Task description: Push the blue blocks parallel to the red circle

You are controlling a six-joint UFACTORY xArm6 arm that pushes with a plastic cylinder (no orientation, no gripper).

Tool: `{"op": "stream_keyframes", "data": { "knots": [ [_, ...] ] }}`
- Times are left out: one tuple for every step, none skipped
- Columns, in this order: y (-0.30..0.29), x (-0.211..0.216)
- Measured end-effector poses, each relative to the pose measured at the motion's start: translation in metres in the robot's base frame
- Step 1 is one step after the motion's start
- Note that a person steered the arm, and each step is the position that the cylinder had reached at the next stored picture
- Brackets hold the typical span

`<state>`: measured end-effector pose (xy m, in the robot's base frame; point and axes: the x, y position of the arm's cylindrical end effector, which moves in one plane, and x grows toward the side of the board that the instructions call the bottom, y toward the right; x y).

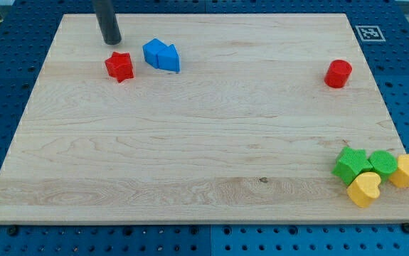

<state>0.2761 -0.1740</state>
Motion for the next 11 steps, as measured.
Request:
{"op": "stream_keyframes", "data": {
  "knots": [
    [0.022,0.004],
    [0.034,0.016],
    [0.059,0.019],
    [0.071,0.031],
    [0.084,0.046],
    [0.096,0.065],
    [0.111,0.076],
    [0.122,0.087],
    [0.123,0.104],
    [0.123,0.113],
    [0.130,0.115]
  ]
}}
